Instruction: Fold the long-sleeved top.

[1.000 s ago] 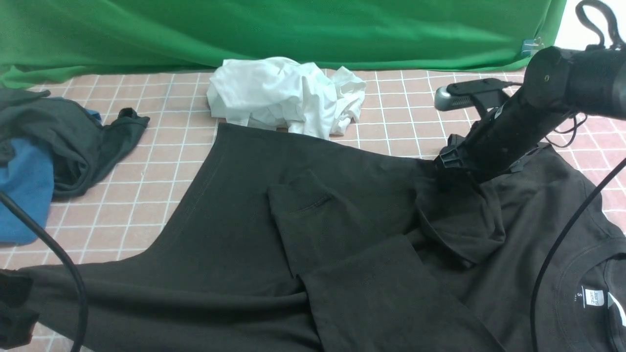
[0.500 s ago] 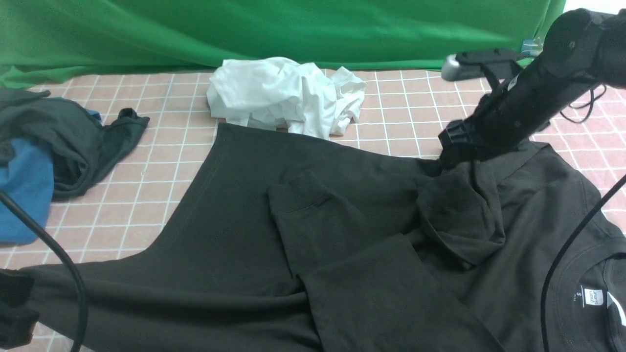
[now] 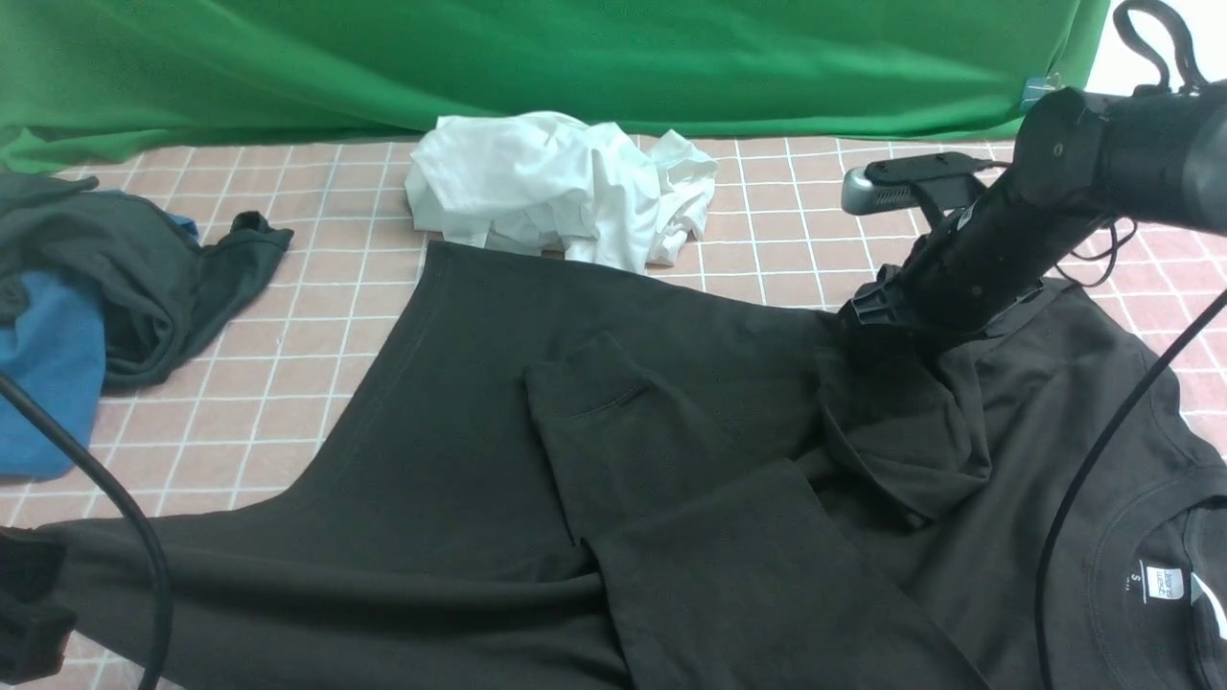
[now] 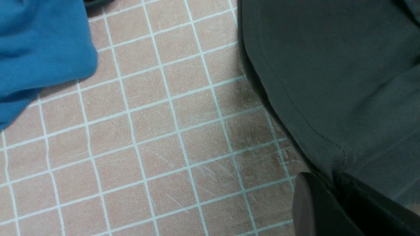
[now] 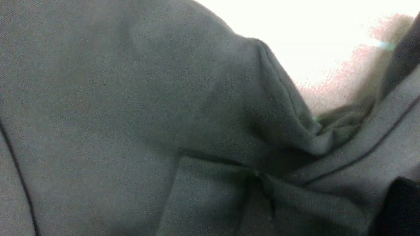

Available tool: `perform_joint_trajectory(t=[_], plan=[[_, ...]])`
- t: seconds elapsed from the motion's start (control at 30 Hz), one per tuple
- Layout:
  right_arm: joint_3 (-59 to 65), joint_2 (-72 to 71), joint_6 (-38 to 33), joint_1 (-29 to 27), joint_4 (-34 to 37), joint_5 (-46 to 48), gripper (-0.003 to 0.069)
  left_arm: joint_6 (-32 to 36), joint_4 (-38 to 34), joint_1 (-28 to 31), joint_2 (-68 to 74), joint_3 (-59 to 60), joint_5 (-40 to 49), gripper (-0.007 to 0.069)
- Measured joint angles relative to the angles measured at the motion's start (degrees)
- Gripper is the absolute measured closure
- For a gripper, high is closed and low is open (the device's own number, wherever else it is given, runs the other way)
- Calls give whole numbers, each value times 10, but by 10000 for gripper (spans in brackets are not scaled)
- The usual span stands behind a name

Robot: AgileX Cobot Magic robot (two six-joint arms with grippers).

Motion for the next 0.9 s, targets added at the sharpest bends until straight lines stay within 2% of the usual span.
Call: perform_joint_trajectory(t=[0.07, 0.2, 0.23, 0.33, 0.37, 0.57, 0.9], plan=[[0, 1, 0, 0, 1, 5, 203, 0, 0, 0, 0, 0, 0, 589], [0, 1, -15, 0, 2, 20, 388, 0, -1, 0, 0, 0, 0, 589], [0, 1, -16, 0, 2, 21, 398, 0, -1, 0, 0, 0, 0, 589], [0, -1, -26, 0, 2, 32, 547, 0, -1, 0, 0, 0, 0, 589], [0, -6, -28, 0, 2, 39, 564, 0, -1, 0, 0, 0, 0, 589], [0, -82, -46, 0, 1, 61, 563, 1, -1, 0, 0, 0, 0, 589], [0, -248, -125, 0, 1, 81, 563, 1, -1, 0, 0, 0, -3, 589]])
